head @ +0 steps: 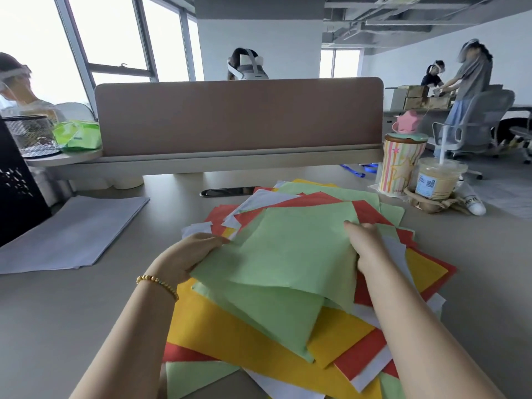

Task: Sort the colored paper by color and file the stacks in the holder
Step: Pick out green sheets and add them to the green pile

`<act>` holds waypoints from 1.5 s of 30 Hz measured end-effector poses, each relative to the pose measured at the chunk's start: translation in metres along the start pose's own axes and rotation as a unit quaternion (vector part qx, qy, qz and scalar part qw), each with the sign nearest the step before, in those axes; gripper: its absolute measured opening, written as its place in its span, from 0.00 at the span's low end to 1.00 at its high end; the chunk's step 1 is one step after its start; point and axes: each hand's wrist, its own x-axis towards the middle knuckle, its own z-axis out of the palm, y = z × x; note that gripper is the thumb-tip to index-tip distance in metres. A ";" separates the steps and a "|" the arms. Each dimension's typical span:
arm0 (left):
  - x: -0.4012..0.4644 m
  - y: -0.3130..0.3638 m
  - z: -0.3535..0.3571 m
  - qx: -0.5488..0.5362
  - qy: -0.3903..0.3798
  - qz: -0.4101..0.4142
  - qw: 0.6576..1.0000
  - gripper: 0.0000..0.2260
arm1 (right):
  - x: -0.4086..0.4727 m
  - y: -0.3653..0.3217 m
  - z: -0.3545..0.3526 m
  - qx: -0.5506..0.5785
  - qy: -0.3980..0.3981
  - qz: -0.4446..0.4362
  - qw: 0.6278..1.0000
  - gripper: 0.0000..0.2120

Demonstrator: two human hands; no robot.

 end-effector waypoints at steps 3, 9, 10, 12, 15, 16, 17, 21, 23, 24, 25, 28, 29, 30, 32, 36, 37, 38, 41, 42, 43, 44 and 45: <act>0.003 0.001 0.006 -0.005 0.011 -0.006 1.000 0.14 | -0.009 0.004 0.007 -0.100 -0.057 -0.031 0.993 0.06; 0.005 0.002 0.015 -0.066 0.035 -0.026 0.997 0.19 | -0.019 0.000 0.008 -0.160 -0.064 -0.091 0.981 0.08; 0.003 0.002 0.017 -0.053 0.003 -0.029 0.998 0.17 | -0.018 0.000 0.008 -0.155 -0.063 -0.094 0.981 0.08; 0.001 0.001 0.021 0.021 -0.044 -0.032 0.998 0.13 | -0.015 0.001 0.009 -0.157 -0.064 -0.099 0.981 0.05; 0.006 -0.003 0.023 0.030 -0.004 0.008 1.000 0.03 | -0.008 0.006 0.011 -0.181 -0.032 -0.109 0.977 0.03; 0.010 -0.003 0.023 -0.011 0.028 0.033 0.999 0.04 | -0.005 0.007 0.011 -0.185 -0.012 -0.113 0.976 0.05; 0.012 -0.002 0.021 -0.063 0.060 0.058 0.994 0.06 | -0.004 0.006 0.010 -0.191 0.011 -0.119 0.974 0.09; 0.012 -0.002 0.016 -0.239 0.132 0.099 0.957 0.06 | -0.005 0.003 0.007 -0.227 0.007 -0.130 0.965 0.12; 0.014 -0.004 0.018 -0.276 0.132 0.094 0.947 0.08 | -0.013 -0.002 0.010 -0.192 -0.079 -0.050 0.977 0.19; 0.015 -0.005 0.020 -0.286 0.131 0.089 0.945 0.09 | -0.018 -0.004 0.012 -0.155 -0.129 -0.002 0.979 0.22; 0.015 -0.006 0.022 -0.292 0.129 0.083 0.944 0.09 | -0.019 -0.005 0.013 -0.114 -0.171 0.034 0.978 0.24; 0.016 -0.007 0.021 -0.253 0.095 0.067 0.960 0.07 | -0.017 -0.001 0.012 0.016 -0.220 0.079 0.972 0.19; 0.015 -0.008 0.019 -0.228 0.065 0.063 0.970 0.07 | -0.015 0.002 0.013 0.029 -0.206 0.071 0.976 0.14; 0.014 -0.008 0.017 -0.199 0.035 0.058 0.978 0.07 | -0.011 0.005 0.013 0.015 -0.184 0.056 0.981 0.10; 0.008 -0.008 0.014 -0.132 -0.011 0.047 0.990 0.06 | -0.006 0.009 0.011 -0.044 -0.143 0.032 0.988 0.10; 0.001 -0.003 0.010 -0.103 -0.094 0.020 0.990 0.10 | -0.002 0.006 -0.002 -0.079 -0.148 0.006 0.986 0.10; 0.000 -0.002 0.010 -0.105 -0.096 0.012 0.990 0.09 | -0.001 0.004 -0.005 -0.078 -0.156 -0.004 0.985 0.08; 0.001 -0.002 0.013 -0.102 -0.092 0.008 0.990 0.08 | -0.001 0.003 -0.006 -0.077 -0.160 -0.012 0.984 0.08; 0.002 -0.001 0.024 -0.095 -0.093 -0.008 0.991 0.07 | -0.003 -0.003 -0.005 -0.061 -0.135 0.029 0.988 0.22; 0.003 -0.002 0.027 -0.092 -0.098 -0.007 0.991 0.08 | -0.003 -0.005 -0.005 -0.041 -0.152 0.049 0.986 0.25; 0.006 -0.003 0.026 -0.090 -0.101 -0.005 0.991 0.10 | -0.004 -0.007 -0.006 -0.012 -0.181 0.066 0.981 0.26; 0.009 -0.004 0.025 -0.094 -0.099 -0.004 0.991 0.12 | -0.005 -0.007 -0.006 0.009 -0.201 0.075 0.977 0.23; 0.009 -0.004 0.024 -0.098 -0.098 -0.004 0.990 0.13 | -0.007 -0.005 -0.006 0.009 -0.212 0.071 0.975 0.19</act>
